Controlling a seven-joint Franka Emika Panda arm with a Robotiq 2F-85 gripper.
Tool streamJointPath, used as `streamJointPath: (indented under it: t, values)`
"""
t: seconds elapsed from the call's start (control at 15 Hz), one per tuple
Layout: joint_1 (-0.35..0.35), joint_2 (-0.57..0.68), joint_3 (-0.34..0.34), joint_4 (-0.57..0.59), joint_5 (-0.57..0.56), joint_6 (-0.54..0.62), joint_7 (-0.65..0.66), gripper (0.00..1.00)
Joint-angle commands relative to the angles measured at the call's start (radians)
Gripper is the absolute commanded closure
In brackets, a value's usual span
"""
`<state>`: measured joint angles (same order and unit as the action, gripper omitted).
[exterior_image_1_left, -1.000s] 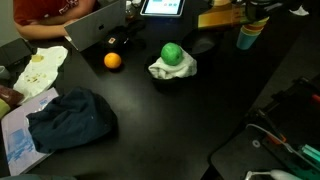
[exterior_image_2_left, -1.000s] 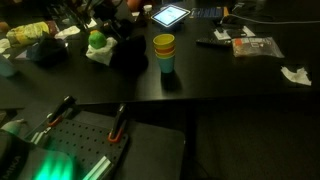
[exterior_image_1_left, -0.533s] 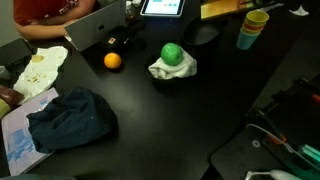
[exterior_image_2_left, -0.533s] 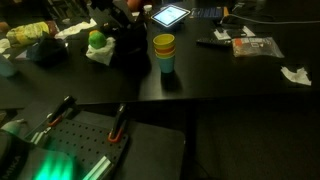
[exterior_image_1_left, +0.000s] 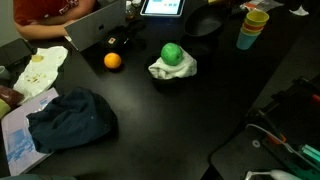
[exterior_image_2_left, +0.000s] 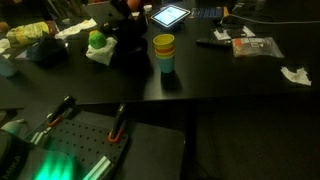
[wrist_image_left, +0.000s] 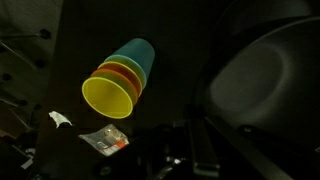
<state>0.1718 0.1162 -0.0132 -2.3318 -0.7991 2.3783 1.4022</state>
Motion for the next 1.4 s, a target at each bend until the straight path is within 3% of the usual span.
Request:
streamJointPath:
  t: [0.0, 0.4, 0.73, 1.0, 1.33]
  values:
    - [-0.033, -0.090, 0.037, -0.045, 0.065, -0.019, -0.185, 0.98]
    - [-0.037, -0.148, 0.083, -0.097, 0.326, -0.035, -0.650, 0.98]
    - [-0.039, -0.170, 0.095, -0.090, 0.472, -0.155, -0.956, 0.98]
    - [-0.037, -0.137, 0.099, -0.104, 0.493, -0.230, -1.077, 0.98]
    - [-0.034, -0.088, 0.108, -0.159, 0.569, -0.170, -1.185, 0.98]
